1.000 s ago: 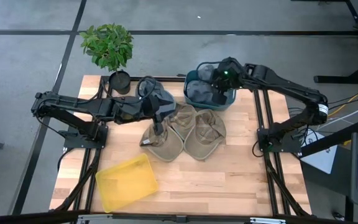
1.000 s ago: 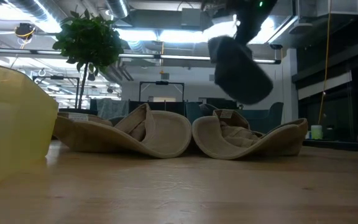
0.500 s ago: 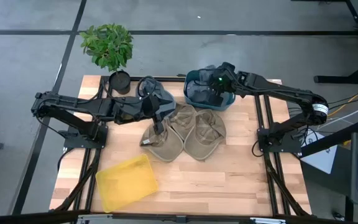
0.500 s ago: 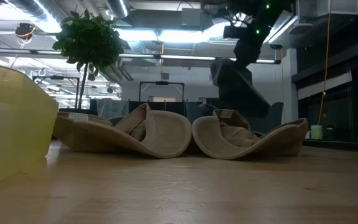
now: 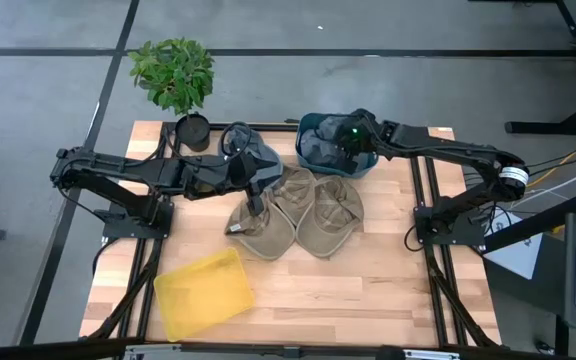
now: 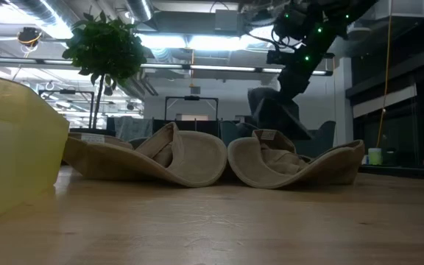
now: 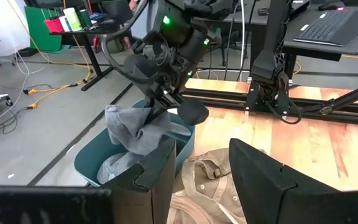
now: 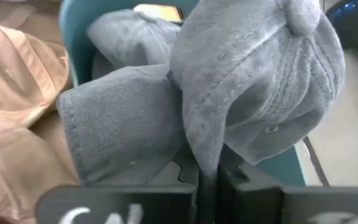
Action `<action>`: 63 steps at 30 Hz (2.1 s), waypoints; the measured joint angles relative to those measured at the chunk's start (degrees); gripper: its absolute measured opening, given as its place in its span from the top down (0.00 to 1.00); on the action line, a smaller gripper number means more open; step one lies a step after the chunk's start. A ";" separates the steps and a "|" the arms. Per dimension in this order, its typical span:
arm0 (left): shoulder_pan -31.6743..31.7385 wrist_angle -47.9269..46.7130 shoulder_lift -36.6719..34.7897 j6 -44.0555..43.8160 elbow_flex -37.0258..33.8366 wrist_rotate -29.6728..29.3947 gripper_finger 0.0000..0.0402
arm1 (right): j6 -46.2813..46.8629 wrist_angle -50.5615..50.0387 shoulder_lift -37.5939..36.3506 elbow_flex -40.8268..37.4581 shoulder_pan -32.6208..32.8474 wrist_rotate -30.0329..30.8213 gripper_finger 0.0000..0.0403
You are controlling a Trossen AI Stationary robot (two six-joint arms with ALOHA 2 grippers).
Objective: Pick & Place hat
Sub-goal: Put the bottom gray cap into the blue bin
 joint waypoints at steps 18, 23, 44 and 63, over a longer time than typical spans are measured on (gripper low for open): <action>0.00 0.01 0.01 0.59 0.00 -0.03 0.64 | 3.17 0.87 0.00 -1.02 -4.14 -12.09 0.89; 0.00 0.01 0.01 0.61 0.00 -0.04 0.64 | 9.63 0.86 0.00 -1.02 -6.90 -14.05 0.82; 0.00 0.02 0.00 0.56 0.00 -0.07 0.64 | 22.86 -0.57 0.03 -1.02 -9.94 -37.43 0.53; 0.00 0.03 0.01 -0.42 0.00 0.17 0.64 | 35.01 5.45 -6.29 -0.45 -6.31 -28.92 0.65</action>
